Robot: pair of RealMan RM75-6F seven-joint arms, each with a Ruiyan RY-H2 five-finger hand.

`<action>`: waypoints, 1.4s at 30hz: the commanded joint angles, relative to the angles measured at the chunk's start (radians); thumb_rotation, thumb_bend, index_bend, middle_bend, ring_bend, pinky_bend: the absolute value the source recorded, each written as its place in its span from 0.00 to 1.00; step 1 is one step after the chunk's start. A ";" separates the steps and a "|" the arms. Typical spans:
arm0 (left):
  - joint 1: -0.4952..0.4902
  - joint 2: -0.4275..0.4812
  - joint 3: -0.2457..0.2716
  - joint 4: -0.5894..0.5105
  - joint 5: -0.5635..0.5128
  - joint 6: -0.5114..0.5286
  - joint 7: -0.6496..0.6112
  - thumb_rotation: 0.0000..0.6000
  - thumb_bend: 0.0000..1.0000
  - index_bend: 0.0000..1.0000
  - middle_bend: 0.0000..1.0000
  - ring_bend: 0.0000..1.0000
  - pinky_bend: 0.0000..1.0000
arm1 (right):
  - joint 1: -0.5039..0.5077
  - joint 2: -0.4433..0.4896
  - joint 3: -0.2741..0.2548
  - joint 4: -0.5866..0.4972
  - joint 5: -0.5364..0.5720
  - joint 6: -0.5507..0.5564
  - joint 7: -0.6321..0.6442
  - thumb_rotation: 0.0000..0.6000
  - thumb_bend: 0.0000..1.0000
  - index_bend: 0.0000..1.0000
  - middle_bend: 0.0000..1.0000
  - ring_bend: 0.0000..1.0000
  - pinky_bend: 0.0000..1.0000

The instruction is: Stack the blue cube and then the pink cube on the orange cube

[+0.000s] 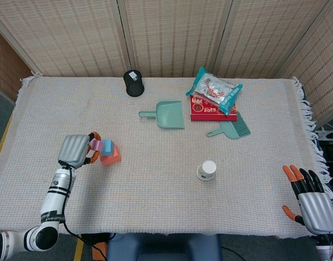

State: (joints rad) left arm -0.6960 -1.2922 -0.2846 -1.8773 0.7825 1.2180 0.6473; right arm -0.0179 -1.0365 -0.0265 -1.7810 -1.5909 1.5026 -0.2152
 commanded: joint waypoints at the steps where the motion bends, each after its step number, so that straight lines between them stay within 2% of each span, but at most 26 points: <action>1: -0.019 -0.021 -0.002 0.016 -0.023 0.012 0.016 1.00 0.36 0.58 1.00 1.00 1.00 | 0.000 0.002 0.000 0.001 -0.001 0.000 0.003 1.00 0.11 0.00 0.00 0.00 0.00; 14: -0.077 -0.089 0.003 0.068 -0.091 -0.005 0.036 1.00 0.36 0.52 1.00 1.00 1.00 | 0.001 0.008 0.001 0.002 -0.001 0.001 0.015 1.00 0.11 0.00 0.00 0.00 0.00; 29: -0.100 -0.105 0.010 0.096 -0.124 0.006 0.040 1.00 0.36 0.49 1.00 1.00 1.00 | 0.000 0.013 0.002 0.002 0.000 0.005 0.024 1.00 0.11 0.00 0.00 0.00 0.00; 42: -0.109 -0.111 0.019 0.105 -0.128 0.009 0.034 1.00 0.36 0.30 1.00 1.00 1.00 | -0.002 0.015 0.003 0.000 0.000 0.008 0.025 1.00 0.11 0.00 0.00 0.00 0.00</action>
State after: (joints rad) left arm -0.8049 -1.4032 -0.2656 -1.7721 0.6545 1.2268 0.6814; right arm -0.0194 -1.0221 -0.0236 -1.7806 -1.5904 1.5102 -0.1905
